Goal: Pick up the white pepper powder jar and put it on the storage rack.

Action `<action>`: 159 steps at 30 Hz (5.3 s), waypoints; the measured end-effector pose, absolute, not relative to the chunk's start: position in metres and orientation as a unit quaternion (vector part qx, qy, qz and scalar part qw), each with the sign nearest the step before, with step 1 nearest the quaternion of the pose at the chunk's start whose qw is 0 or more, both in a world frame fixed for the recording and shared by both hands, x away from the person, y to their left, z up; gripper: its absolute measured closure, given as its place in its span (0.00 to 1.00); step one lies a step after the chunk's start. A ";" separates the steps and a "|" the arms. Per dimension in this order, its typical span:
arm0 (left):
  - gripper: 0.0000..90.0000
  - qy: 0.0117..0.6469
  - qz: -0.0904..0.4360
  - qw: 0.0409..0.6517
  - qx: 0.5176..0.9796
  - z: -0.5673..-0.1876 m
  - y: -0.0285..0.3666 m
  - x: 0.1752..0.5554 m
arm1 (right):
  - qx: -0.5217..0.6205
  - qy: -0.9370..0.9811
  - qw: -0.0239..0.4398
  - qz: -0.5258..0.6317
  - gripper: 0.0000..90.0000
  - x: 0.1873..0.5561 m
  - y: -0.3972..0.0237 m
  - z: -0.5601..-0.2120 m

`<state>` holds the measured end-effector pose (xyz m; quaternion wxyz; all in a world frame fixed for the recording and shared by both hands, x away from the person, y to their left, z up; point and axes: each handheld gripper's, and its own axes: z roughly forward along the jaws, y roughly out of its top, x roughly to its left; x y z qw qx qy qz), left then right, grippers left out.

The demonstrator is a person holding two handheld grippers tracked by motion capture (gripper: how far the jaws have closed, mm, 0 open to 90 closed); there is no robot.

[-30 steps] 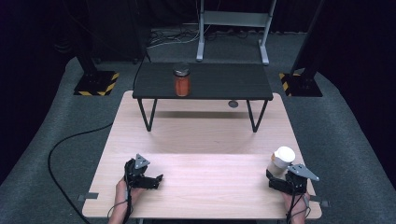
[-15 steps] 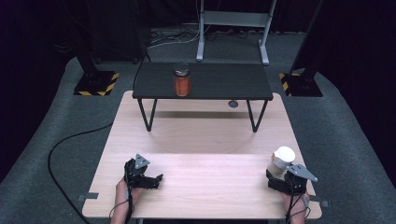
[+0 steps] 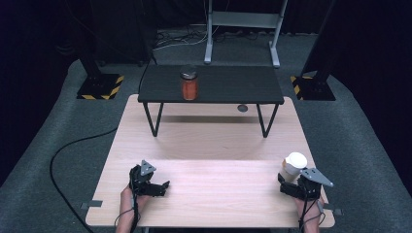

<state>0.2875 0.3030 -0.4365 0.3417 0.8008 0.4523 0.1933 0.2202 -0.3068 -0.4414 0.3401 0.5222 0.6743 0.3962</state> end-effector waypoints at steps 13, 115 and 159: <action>0.01 0.452 0.195 0.341 0.801 -0.436 0.303 0.287 | 0.516 0.682 0.336 0.394 0.00 0.232 -0.305 -0.436; 0.01 0.453 0.191 0.343 0.800 -0.437 0.303 0.288 | 0.447 0.701 0.342 0.439 0.33 0.257 -0.292 -0.391; 0.01 0.453 0.192 0.343 0.800 -0.437 0.303 0.288 | 0.424 0.707 0.340 0.453 0.33 0.287 -0.280 -0.365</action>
